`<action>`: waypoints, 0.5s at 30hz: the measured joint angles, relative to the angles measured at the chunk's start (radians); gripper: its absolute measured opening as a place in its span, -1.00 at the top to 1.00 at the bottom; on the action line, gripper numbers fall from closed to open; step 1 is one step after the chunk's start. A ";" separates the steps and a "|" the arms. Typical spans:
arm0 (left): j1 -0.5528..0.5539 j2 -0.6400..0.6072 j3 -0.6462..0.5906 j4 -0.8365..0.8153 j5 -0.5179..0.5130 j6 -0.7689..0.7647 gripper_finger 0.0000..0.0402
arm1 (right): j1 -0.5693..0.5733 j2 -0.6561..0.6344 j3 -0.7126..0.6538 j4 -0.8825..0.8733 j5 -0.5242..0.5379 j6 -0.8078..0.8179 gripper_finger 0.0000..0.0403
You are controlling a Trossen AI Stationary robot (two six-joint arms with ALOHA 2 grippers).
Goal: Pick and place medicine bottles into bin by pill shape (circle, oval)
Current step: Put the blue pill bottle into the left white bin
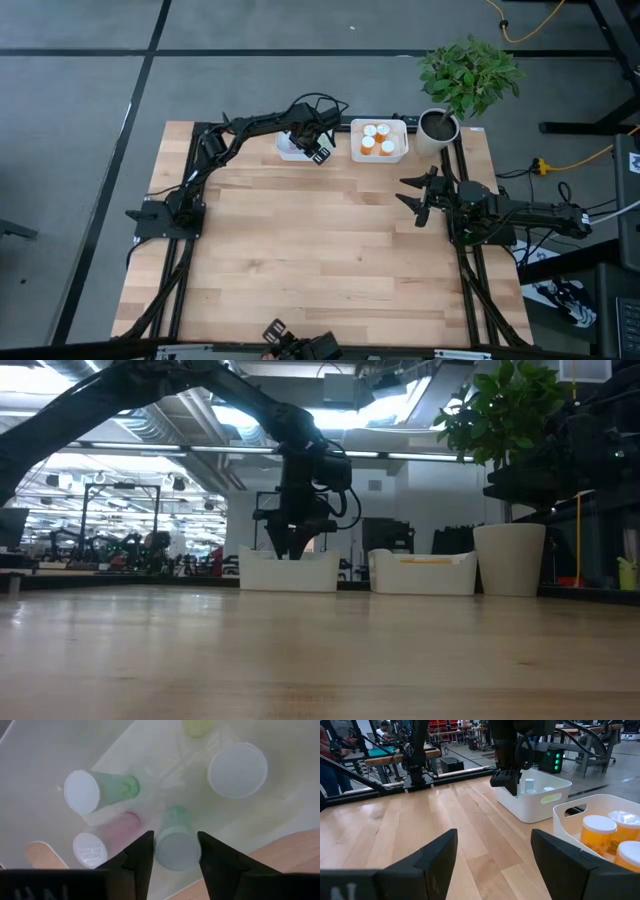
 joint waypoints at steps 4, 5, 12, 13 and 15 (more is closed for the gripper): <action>0.000 0.000 0.000 0.000 0.000 0.000 0.26 | 0.000 0.000 0.000 0.000 0.000 0.000 -0.26; 0.001 0.000 0.000 0.000 0.000 0.000 0.25 | 0.000 0.000 0.000 0.000 0.000 0.000 -0.26; 0.002 0.000 0.000 0.009 -0.012 0.000 0.09 | 0.000 0.000 0.000 0.000 0.000 0.000 -0.26; 0.002 0.000 0.000 0.010 -0.012 0.000 0.07 | 0.000 0.000 0.000 0.000 0.000 0.000 -0.26; 0.002 0.000 0.001 0.014 -0.017 0.000 0.05 | 0.000 0.000 0.000 0.000 0.000 0.000 -0.26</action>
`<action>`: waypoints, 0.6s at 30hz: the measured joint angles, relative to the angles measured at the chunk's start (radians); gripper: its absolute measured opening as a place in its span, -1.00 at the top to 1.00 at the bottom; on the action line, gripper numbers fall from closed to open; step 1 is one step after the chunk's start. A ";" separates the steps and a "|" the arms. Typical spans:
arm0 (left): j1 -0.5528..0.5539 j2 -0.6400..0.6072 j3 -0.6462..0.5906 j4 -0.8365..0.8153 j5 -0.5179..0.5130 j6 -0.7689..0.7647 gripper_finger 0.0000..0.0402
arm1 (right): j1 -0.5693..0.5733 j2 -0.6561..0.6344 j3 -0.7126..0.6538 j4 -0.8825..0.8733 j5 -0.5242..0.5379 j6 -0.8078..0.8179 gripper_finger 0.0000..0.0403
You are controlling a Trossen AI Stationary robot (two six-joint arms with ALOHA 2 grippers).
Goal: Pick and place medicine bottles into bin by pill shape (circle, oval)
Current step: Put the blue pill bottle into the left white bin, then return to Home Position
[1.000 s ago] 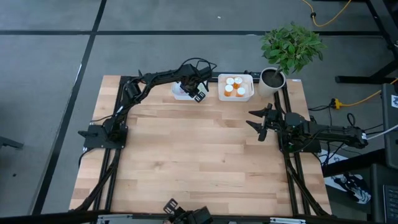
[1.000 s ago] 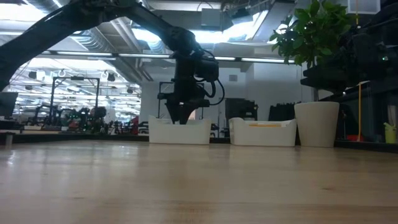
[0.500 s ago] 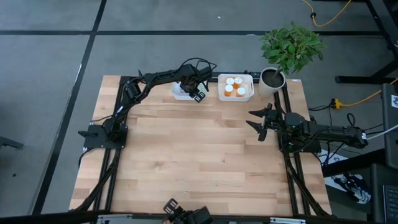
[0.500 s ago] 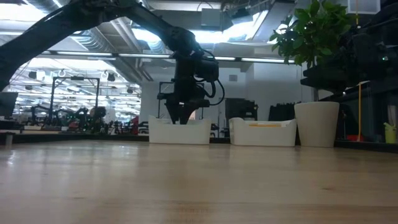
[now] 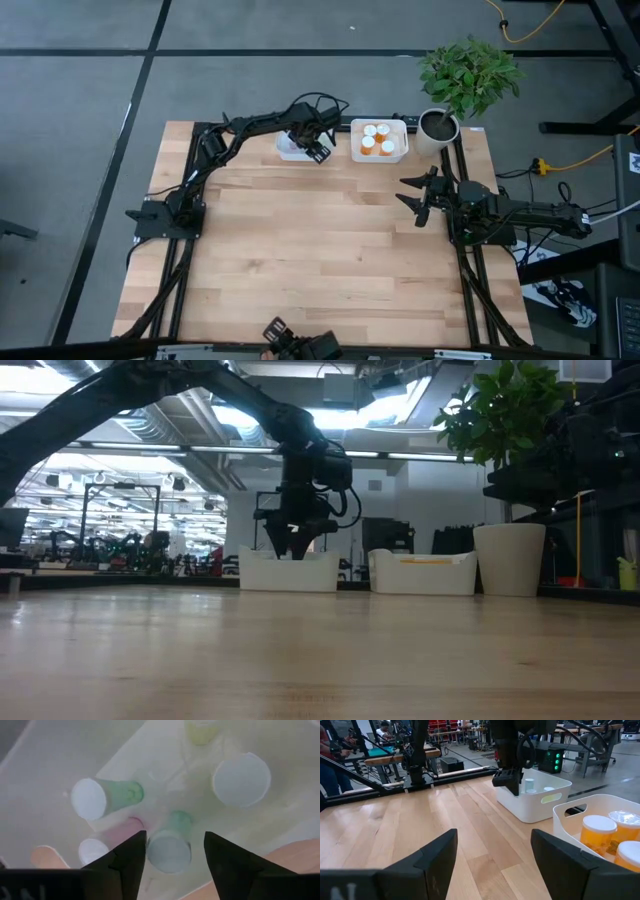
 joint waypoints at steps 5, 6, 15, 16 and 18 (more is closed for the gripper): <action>0.000 0.000 0.048 -0.009 -0.025 0.000 0.04 | 0.000 0.000 0.000 0.000 0.000 0.000 -0.26; 0.000 0.000 0.065 -0.019 -0.025 0.000 0.03 | 0.000 0.000 0.000 0.000 0.000 0.000 -0.26; -0.025 0.000 0.307 -0.311 -0.011 -0.051 0.03 | 0.000 0.000 0.000 0.000 0.000 0.000 -0.26; -0.032 -0.001 0.335 -0.357 0.001 -0.056 0.03 | 0.000 0.000 0.000 0.000 0.000 0.000 -0.26; -0.050 -0.002 0.384 -0.436 0.021 -0.078 0.03 | 0.000 0.000 0.000 0.000 0.000 0.000 -0.26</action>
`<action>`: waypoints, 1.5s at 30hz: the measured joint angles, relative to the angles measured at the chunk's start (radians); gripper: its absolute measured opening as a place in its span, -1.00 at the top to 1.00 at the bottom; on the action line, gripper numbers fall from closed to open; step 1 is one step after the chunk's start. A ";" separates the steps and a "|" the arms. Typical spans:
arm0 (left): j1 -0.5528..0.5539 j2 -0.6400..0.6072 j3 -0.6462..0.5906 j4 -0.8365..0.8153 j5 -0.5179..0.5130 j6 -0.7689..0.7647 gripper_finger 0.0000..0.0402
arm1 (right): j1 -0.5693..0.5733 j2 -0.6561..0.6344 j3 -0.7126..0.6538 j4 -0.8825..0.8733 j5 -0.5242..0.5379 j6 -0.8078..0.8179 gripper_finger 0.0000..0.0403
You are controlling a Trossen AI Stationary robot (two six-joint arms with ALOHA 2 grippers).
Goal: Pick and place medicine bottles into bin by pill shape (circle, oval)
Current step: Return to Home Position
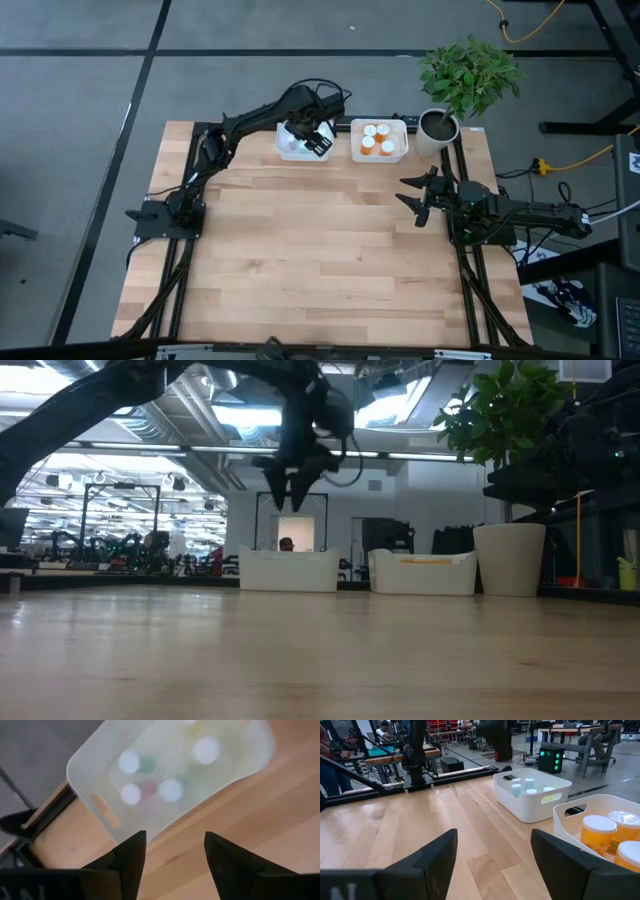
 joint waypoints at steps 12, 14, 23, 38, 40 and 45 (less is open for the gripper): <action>-0.190 -0.156 -0.040 0.017 0.092 0.259 0.03 | 0.000 0.000 0.000 0.000 0.000 0.000 -0.26; -0.216 -0.188 -0.070 0.013 0.080 0.272 0.03 | 0.000 0.000 0.000 0.000 0.000 0.000 -0.26; -0.286 -0.453 -0.435 0.079 0.011 0.225 0.03 | 0.000 0.000 0.000 0.000 0.000 0.000 -0.26; -0.337 -1.386 -1.545 0.898 0.069 0.130 0.03 | 0.000 0.000 0.000 0.000 0.000 0.000 -0.26; -0.337 -1.502 -1.661 1.023 0.067 0.117 0.03 | 0.000 0.000 0.000 0.000 0.000 -0.001 -0.26; -0.336 -1.747 -1.874 1.261 0.067 0.164 0.03 | 0.000 0.000 0.000 0.000 0.000 -0.001 -0.26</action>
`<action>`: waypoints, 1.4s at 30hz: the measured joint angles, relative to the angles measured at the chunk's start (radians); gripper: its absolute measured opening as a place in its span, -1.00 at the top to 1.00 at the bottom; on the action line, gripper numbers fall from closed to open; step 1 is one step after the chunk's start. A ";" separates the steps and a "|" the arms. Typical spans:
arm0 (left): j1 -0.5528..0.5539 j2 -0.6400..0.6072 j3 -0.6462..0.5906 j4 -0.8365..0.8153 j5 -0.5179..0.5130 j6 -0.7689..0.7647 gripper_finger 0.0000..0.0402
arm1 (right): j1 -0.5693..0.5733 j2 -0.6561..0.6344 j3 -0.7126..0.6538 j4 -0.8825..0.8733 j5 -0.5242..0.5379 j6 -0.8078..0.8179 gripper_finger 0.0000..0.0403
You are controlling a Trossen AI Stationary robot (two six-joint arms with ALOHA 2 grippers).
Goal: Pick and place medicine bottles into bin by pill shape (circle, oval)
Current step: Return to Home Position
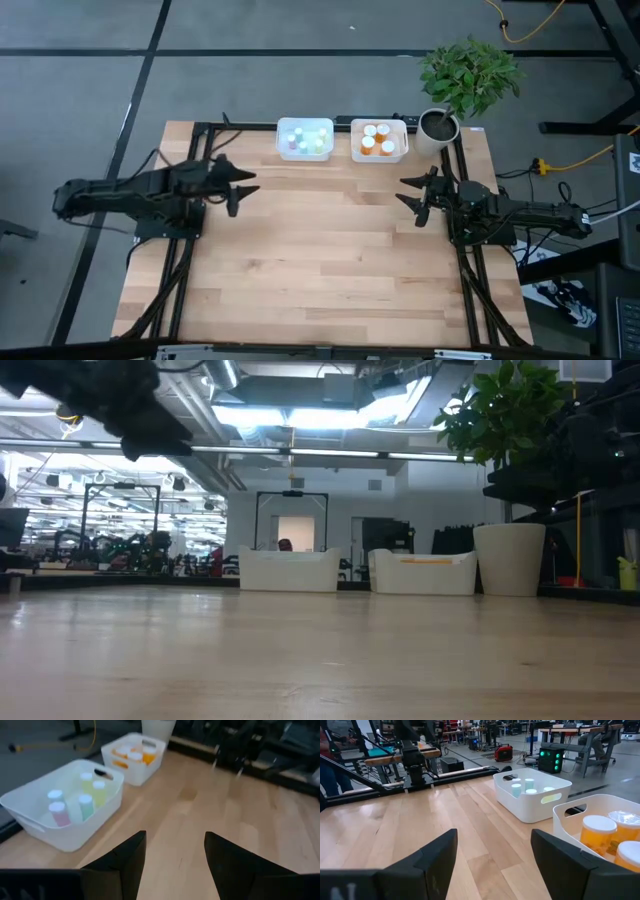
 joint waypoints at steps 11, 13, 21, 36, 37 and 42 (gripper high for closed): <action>-0.001 -0.295 -0.295 0.323 0.000 0.094 0.03 | 0.000 0.000 0.000 0.000 0.000 0.001 -0.26; -0.001 -0.318 -0.350 0.395 0.000 0.117 0.03 | 0.000 0.000 0.000 0.000 0.000 0.001 -0.26; 0.000 -0.333 -0.451 0.458 0.000 0.097 0.03 | 0.000 0.000 0.000 0.000 0.000 0.000 -0.26; 0.000 -0.308 -0.458 0.362 0.003 0.065 0.03 | 0.000 0.000 0.000 0.000 0.000 0.000 -0.26; 0.000 -0.308 -0.458 0.362 0.003 0.066 0.03 | 0.000 0.000 0.000 0.000 0.000 0.001 -0.26; 0.000 -0.308 -0.458 0.362 0.003 0.069 0.03 | 0.000 0.000 0.000 0.000 0.000 0.001 -0.26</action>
